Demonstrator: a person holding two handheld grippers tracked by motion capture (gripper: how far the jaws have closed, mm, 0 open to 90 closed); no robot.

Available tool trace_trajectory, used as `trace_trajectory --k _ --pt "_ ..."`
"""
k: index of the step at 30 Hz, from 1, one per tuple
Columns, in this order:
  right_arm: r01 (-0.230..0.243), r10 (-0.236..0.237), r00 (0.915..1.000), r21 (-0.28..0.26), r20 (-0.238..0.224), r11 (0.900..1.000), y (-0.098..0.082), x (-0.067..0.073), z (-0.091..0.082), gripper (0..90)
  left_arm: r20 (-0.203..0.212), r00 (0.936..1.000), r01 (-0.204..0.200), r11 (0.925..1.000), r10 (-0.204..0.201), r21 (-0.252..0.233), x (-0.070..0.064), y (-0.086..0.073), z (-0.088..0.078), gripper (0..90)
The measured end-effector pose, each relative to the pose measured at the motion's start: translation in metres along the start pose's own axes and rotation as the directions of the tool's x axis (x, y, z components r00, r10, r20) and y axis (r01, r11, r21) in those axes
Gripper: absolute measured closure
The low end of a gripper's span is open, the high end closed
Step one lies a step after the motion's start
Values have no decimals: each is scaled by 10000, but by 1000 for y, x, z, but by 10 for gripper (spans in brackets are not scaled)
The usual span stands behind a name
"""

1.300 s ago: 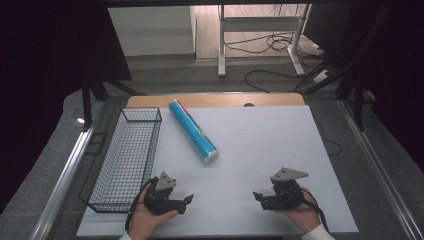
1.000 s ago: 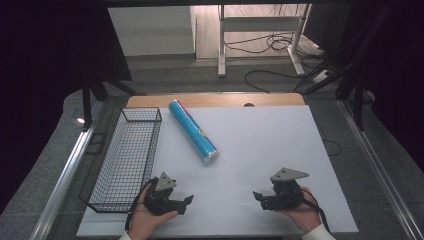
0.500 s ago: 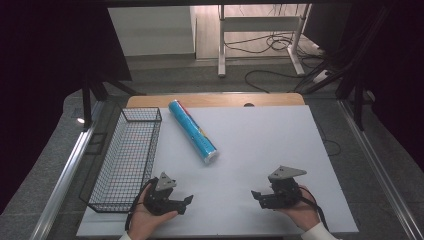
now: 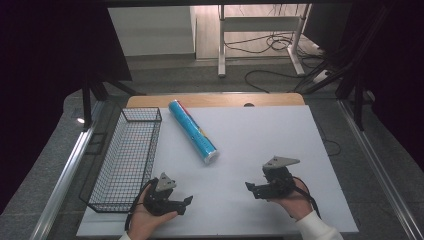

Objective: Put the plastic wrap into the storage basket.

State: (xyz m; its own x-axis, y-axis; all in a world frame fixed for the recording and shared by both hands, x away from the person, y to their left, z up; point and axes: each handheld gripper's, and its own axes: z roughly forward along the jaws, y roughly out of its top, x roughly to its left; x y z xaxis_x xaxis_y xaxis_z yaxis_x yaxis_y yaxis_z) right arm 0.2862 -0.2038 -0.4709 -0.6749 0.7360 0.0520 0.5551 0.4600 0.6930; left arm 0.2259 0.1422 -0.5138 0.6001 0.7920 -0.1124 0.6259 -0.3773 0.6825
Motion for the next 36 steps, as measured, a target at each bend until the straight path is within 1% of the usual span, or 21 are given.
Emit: trace_trajectory --k 1,2,5,6,7,8,9,12,13,14,15,19,20,21,22,23,24,25,26,31,36 --pt "-13 13 10000 25 -71 10000 7 -1 3 194 8 10000 -15 10000 15 21 0 0 0 179" --pt "-13 13 10000 25 -71 10000 7 -1 3 194 8 10000 -15 10000 15 21 0 0 0 179" --pt "-58 59 9999 66 -148 10000 22 -2 8 194 1 10000 -19 10000 19 29 -1 0 0 180" --pt "-36 37 9999 97 -148 9999 33 -1 13 194 -3 10000 -25 10000 25 31 -1 0 1 180" --pt "-36 37 9999 97 -148 9999 33 -1 13 194 -2 10000 -31 10000 31 39 -1 0 1 180" --pt "41 -37 9998 214 -195 9998 45 1 21 192 -9 10000 -32 10000 32 37 -1 0 1 179" --pt "63 -57 9997 295 -218 9995 51 3 25 190 -14 10000 -36 10000 36 39 -1 0 0 179" --pt "198 -183 9994 493 -292 9986 69 7 39 188 -12 10000 -33 10000 33 31 0 -1 0 180" --pt "198 -183 9994 493 -292 9986 69 7 39 188 -12 10000 -33 10000 33 31 0 -1 0 180" --pt "193 -177 9995 559 -278 9983 74 8 45 187 -11 10000 -49 10000 49 32 0 -1 0 180" --pt "286 -267 9992 651 -296 9975 86 12 56 187 -9 10000 -65 10000 65 37 0 -1 0 180" --pt "404 -379 9987 745 -336 9964 109 21 80 186 -1 9999 -142 9999 142 72 0 -1 0 180" --pt "404 -379 9987 745 -336 9964 109 21 80 186 3 9999 -150 9999 150 68 0 -1 0 180" --pt "498 -475 9984 776 -311 9957 114 23 86 186 7 9999 -144 9999 144 56 0 -1 0 180" --pt "593 -564 9978 932 -335 9939 124 28 98 187 1 9999 -144 9999 144 53 0 -1 0 180" --pt "593 -564 9978 932 -335 9939 124 28 98 187 1 9999 -144 9999 144 53 0 -1 0 179" --pt "696 -684 9975 1134 -151 9911 133 34 113 187 11 9999 -128 9999 128 46 0 -2 0 180" --pt "696 -684 9975 1134 -151 9911 133 34 113 187 14 9999 -135 9999 134 42 0 -2 0 180" --pt "726 -723 9974 1283 -71 9891 139 37 126 187 6 9999 -150 9999 150 48 0 -2 0 180" --pt "736 -773 9969 1852 132 9799 149 40 154 187 32 9997 -224 9997 223 94 -2 -2 1 180" --pt "735 -813 9964 2250 257 9716 153 41 170 189 46 9992 -392 9991 391 179 -5 -2 2 180"
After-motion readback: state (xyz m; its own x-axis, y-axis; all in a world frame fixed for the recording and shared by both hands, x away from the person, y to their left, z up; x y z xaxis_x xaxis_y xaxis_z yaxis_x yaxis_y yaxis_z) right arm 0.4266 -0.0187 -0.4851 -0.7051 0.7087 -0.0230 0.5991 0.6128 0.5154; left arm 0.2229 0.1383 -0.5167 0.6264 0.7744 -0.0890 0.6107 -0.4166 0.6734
